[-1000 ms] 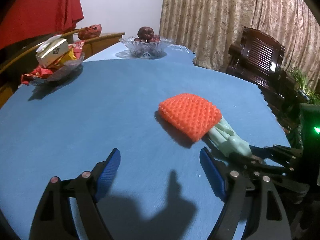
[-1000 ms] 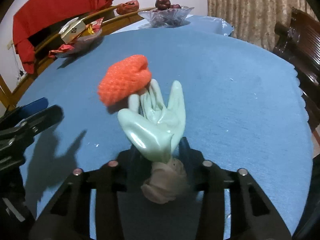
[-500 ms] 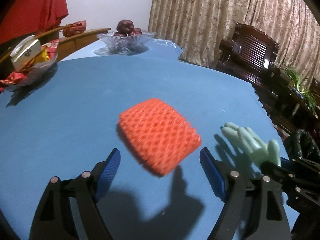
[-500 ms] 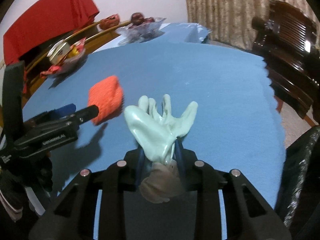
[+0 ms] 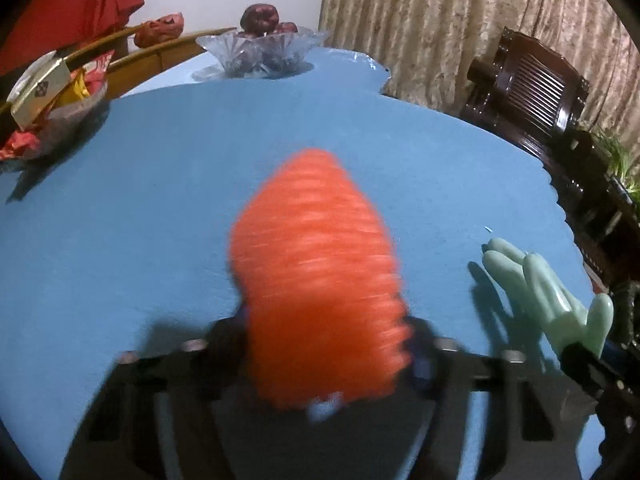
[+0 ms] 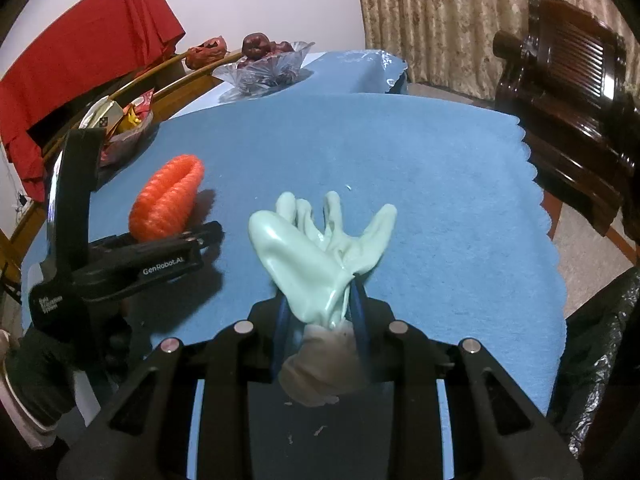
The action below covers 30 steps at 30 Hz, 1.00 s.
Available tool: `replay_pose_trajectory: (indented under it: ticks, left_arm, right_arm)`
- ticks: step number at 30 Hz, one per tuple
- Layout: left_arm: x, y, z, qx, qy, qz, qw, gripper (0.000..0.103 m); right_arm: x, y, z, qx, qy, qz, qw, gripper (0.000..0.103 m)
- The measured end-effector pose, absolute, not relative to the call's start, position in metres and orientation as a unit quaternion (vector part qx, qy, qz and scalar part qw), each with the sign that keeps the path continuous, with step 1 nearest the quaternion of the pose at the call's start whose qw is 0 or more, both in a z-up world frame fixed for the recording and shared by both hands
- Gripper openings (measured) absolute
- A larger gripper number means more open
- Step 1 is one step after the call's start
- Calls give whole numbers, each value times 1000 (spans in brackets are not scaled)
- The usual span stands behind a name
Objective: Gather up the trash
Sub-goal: 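Grasp the orange foam net with the left tool while the right tool holds the glove, then carry net and glove over the bin and open both tools to drop them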
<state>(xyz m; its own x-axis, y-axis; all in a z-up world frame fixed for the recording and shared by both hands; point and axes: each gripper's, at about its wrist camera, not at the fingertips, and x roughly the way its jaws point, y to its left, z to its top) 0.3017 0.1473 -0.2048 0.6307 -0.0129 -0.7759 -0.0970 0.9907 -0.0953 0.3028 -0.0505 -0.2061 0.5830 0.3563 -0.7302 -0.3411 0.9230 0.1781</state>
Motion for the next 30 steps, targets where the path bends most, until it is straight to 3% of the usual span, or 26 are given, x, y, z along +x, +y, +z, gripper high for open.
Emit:
replay_pose_trajectory:
  ticks: [2,5,30]
  left_arm:
    - [297,150,-204,-62,429,23,901,33]
    - [289,157,-201,-65,427,21,902,27]
    - [133,92,-105,-41,364,-57,929,25]
  right_arm:
    - [299,-51,-205,10,413,197,889,28]
    - [293,-51,-201,15,412,196,890,28]
    - [181,-97,-111,24,351,190,917,28]
